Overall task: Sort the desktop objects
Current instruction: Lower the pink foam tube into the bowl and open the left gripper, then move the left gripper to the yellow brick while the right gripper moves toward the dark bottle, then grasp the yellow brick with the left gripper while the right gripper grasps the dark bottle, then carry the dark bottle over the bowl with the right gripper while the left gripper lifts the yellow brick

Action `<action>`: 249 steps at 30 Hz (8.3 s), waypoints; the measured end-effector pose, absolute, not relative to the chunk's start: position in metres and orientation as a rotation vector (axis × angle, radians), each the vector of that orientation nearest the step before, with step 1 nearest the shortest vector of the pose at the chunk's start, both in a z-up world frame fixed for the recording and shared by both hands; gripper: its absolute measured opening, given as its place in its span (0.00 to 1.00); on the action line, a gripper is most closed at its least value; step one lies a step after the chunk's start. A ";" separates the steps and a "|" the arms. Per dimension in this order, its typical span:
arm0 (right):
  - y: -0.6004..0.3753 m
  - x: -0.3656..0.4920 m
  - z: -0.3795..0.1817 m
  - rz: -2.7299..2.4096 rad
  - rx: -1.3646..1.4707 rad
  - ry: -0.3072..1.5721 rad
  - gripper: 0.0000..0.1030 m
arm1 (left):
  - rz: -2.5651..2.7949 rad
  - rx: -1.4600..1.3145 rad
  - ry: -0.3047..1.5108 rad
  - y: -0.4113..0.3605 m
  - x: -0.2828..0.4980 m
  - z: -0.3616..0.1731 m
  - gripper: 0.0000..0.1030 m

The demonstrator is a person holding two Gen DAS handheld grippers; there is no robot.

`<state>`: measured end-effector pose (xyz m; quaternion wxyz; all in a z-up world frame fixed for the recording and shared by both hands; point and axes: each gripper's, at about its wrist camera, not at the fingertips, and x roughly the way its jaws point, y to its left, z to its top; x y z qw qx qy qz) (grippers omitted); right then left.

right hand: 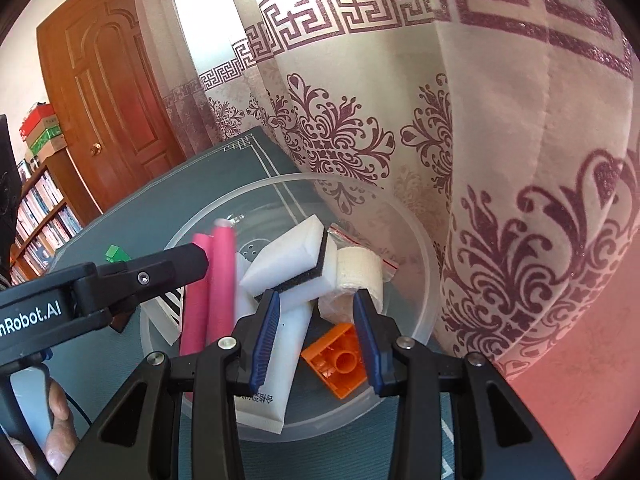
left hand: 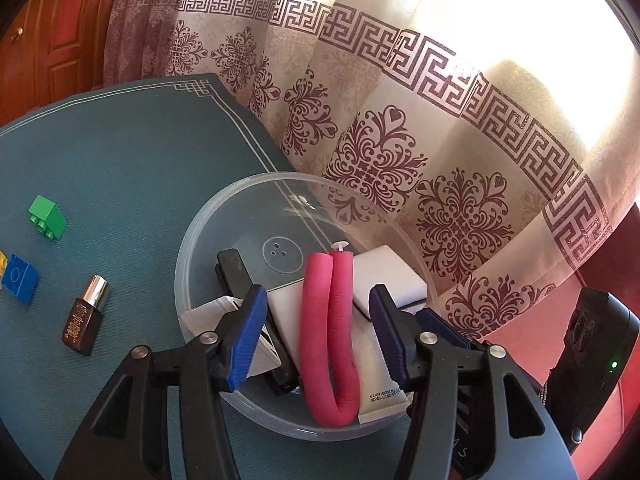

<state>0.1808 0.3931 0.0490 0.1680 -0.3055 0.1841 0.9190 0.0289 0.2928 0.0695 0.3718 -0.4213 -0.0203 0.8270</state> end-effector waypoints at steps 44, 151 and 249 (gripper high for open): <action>0.367 0.184 0.063 2.657 -0.796 0.493 0.65 | 2.358 -1.029 -0.078 0.209 0.027 0.076 0.61; 0.212 0.068 0.031 2.899 -1.144 0.202 0.84 | 2.715 -1.199 -0.100 0.049 -0.085 0.017 0.28; 0.276 0.114 0.072 2.806 -0.961 0.309 0.22 | 2.544 -1.023 -0.105 0.102 -0.021 0.060 0.26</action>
